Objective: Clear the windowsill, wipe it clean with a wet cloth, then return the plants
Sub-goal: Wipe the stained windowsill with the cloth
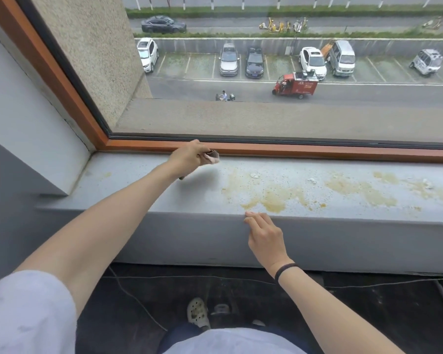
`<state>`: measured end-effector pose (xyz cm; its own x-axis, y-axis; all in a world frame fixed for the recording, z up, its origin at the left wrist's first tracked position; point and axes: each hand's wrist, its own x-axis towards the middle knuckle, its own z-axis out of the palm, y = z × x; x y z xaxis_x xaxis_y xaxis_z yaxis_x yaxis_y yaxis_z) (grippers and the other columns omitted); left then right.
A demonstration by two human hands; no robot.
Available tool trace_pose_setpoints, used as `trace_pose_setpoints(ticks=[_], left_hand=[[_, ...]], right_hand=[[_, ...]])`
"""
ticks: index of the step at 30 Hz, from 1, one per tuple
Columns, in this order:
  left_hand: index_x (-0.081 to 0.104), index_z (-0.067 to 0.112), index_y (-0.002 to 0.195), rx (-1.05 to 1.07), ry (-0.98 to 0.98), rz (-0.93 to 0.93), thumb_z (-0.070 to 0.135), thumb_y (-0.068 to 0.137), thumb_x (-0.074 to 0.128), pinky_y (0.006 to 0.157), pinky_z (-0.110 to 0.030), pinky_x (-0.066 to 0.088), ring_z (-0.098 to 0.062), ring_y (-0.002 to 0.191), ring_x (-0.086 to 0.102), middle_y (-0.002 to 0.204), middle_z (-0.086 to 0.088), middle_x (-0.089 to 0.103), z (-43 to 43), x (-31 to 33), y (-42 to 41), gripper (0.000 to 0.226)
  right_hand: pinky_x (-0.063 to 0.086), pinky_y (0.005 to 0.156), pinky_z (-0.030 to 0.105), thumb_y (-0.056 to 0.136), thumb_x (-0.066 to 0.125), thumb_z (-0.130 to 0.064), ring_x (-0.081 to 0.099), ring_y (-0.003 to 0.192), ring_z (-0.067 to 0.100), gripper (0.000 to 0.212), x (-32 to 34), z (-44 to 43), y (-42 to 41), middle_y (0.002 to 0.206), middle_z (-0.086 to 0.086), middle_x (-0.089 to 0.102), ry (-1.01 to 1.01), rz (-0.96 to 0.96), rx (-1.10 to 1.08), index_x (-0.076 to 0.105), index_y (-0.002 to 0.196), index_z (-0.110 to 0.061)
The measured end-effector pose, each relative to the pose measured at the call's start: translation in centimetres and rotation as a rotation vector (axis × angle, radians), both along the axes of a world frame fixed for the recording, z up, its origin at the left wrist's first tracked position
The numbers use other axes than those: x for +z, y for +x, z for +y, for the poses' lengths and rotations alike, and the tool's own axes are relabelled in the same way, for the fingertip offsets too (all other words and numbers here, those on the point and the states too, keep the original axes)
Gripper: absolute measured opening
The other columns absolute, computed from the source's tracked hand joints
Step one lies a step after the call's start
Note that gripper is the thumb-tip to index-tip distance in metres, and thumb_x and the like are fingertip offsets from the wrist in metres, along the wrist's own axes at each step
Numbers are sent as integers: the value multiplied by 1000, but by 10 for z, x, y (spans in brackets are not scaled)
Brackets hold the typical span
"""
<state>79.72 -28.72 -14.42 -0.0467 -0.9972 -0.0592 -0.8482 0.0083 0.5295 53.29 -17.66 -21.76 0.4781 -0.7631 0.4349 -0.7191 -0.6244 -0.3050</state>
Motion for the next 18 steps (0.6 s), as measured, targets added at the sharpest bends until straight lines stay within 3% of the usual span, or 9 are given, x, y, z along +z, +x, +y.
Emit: trace_pose_setpoints(ticks=[2,4,9,12,14,16,18], left_hand=[[64,26,120,-2,75,-177,9,95,47,87,-40,47,-24,106,51,113,0,54,13,-6,-10,35],[58,31,127,-19,102,-208,-1,90,38,87,-42,46,-24,110,47,119,1,51,36,-18,-31,53],[65,16,120,-317,60,-25,-2,91,47,82,-43,47,-21,98,54,107,0,55,87,-23,-56,39],[68,12,115,-85,-41,62,6,92,55,82,-38,48,-21,91,55,99,2,53,74,-12,-31,27],[66,15,118,99,-52,24,4,93,51,83,-41,48,-22,97,55,103,-1,55,65,-9,-15,31],[62,19,123,132,-5,-107,-2,91,42,82,-41,48,-24,104,51,110,-3,54,70,-12,-16,44],[61,23,125,27,-3,-182,-5,87,41,80,-41,48,-25,106,48,113,-2,53,86,-20,-35,51]], right_hand=[[56,53,22,52,75,16,69,82,19,36,2,2,-2,91,2,72,-7,0,-3,71,79,-7],[55,54,21,52,74,16,69,81,19,36,2,2,-1,91,2,72,-16,4,-6,71,79,-7],[50,49,20,50,72,17,66,73,19,36,5,1,-5,87,0,71,-35,19,-2,69,75,-8],[50,46,19,48,72,18,66,72,18,37,9,1,-4,86,0,71,-31,21,0,69,74,-8],[49,46,19,49,71,18,66,72,18,36,10,0,-2,85,0,71,-31,19,-9,69,73,-8],[48,46,19,50,71,17,66,72,18,34,10,-1,-1,85,0,71,-38,21,-14,69,73,-9],[48,46,19,50,70,17,66,73,19,34,8,-2,0,87,1,71,-48,30,-10,68,72,-8]])
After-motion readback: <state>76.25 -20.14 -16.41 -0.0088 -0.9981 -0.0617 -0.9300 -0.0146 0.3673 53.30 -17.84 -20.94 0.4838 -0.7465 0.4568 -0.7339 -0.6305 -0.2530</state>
